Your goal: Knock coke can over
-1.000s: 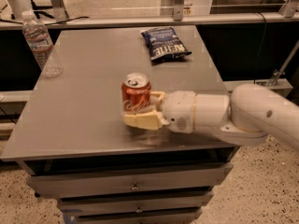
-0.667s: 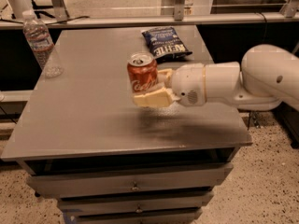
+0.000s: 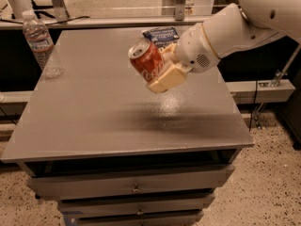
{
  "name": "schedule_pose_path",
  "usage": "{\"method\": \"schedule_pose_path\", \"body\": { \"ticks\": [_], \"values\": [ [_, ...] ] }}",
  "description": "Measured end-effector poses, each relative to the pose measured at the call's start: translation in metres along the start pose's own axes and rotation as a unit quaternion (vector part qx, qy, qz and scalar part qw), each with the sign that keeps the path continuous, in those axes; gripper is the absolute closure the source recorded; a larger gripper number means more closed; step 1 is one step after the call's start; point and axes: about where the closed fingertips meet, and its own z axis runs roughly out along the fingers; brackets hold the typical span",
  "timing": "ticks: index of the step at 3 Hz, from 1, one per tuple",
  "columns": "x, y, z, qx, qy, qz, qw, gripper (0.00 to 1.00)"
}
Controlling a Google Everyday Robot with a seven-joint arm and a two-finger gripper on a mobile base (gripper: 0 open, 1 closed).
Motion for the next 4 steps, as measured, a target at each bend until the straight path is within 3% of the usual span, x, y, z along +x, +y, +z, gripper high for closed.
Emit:
{"method": "schedule_pose_path", "body": {
  "ticks": [1, 2, 3, 4],
  "values": [
    [0.017, 0.014, 0.011, -0.035, 0.113, -0.068, 0.9906, 1.00],
    [0.038, 0.035, 0.028, -0.052, 0.220, -0.128, 0.9656, 1.00],
    [0.066, 0.043, 0.038, -0.053, 0.315, -0.172, 0.9318, 1.00],
    [0.091, 0.035, 0.034, -0.042, 0.398, -0.211, 0.8918, 1.00]
  ]
}}
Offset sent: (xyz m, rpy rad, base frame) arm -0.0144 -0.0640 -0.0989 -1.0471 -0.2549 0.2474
